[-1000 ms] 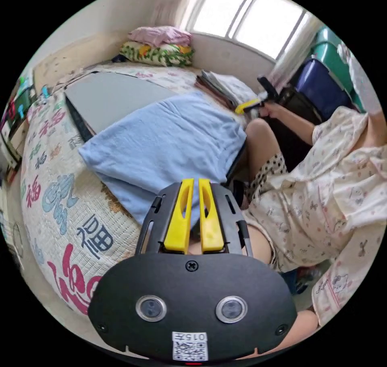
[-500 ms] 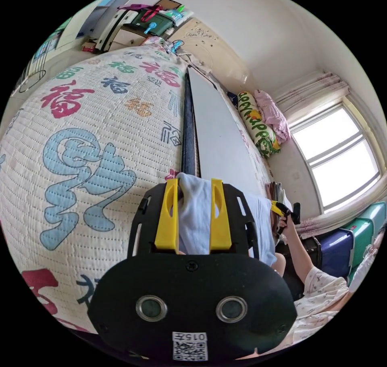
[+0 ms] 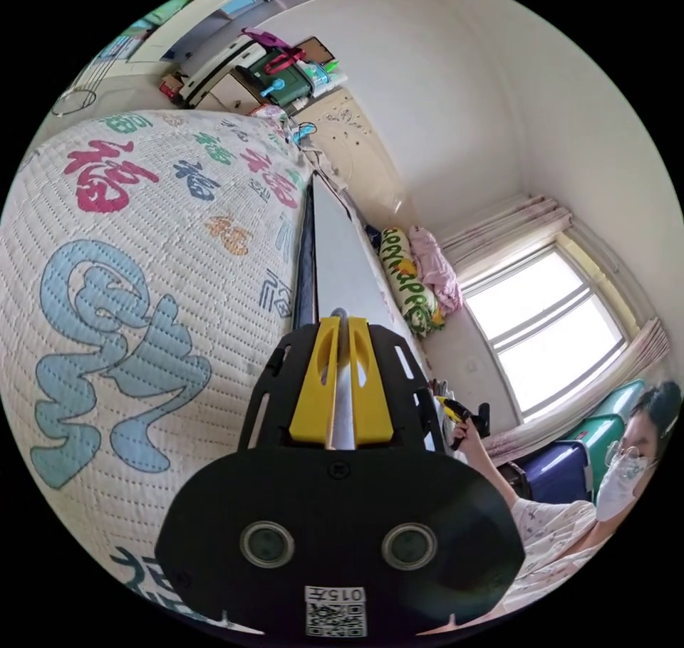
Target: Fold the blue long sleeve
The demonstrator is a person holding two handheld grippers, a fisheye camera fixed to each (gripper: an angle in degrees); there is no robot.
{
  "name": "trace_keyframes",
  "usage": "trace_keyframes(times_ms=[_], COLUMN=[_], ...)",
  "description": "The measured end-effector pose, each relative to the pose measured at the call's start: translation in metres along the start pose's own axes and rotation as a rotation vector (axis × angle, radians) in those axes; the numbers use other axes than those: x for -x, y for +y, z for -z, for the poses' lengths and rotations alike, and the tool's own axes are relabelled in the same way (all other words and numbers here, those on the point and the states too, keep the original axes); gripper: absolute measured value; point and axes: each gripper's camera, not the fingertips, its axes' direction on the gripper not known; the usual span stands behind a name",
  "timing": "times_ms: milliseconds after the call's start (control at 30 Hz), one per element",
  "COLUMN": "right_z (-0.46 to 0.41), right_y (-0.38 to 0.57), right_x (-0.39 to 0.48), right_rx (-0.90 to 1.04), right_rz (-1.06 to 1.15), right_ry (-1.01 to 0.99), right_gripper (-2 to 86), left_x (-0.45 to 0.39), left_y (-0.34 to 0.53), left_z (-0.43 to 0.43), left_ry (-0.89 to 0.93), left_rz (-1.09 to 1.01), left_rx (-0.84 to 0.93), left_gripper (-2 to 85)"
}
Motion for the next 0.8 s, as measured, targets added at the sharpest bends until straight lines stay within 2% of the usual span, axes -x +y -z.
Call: trace_keyframes(times_ms=[133,233,300,367,400,433,500,567,667,733,800], right_z=[-0.047,-0.077,-0.080,-0.071,-0.070,-0.070,-0.080,-0.113,-0.160,-0.188,-0.216], right_y=[0.000,0.019,0.041,0.089,0.103,0.133,0.177,0.241,0.332,0.379,0.414], right_x=[-0.001,-0.005,-0.002,0.021,0.029,0.045,0.071,0.112,0.162,0.182,0.190], right_rx=[0.040,0.093,0.062,-0.102,-0.144,-0.193,-0.164,-0.051,0.085,0.210,0.306], right_rz=[0.048,0.092,0.142,0.279,0.313,0.394,0.536,0.736,0.988,1.116,1.190], right_ry=[0.104,0.269,0.401,0.644,0.677,0.668,0.500,0.252,-0.001,-0.128,-0.135], right_gripper=[4.5,7.9,9.6,10.8,10.7,10.3,9.8,10.2,11.4,12.0,12.4], left_x=[-0.007,0.001,0.000,-0.014,-0.018,-0.024,-0.031,-0.040,-0.051,-0.060,-0.072], left_y=[-0.002,-0.003,-0.002,-0.002,-0.002,-0.002,-0.002,-0.003,-0.004,-0.005,-0.006], left_z=[-0.018,-0.021,-0.024,-0.026,-0.025,-0.024,-0.025,-0.032,-0.034,-0.032,-0.031], left_ry=[-0.135,-0.114,-0.149,-0.237,-0.242,-0.232,-0.209,-0.220,-0.228,-0.238,-0.241], left_rz=[-0.055,-0.028,-0.041,-0.092,-0.105,-0.118,-0.122,-0.125,-0.109,-0.108,-0.128], left_rx=[0.063,0.100,0.136,0.156,0.156,0.152,0.155,0.175,0.168,0.158,0.155], left_gripper=[1.0,3.0,4.8,6.9,6.8,6.6,6.1,5.9,5.7,5.3,3.8])
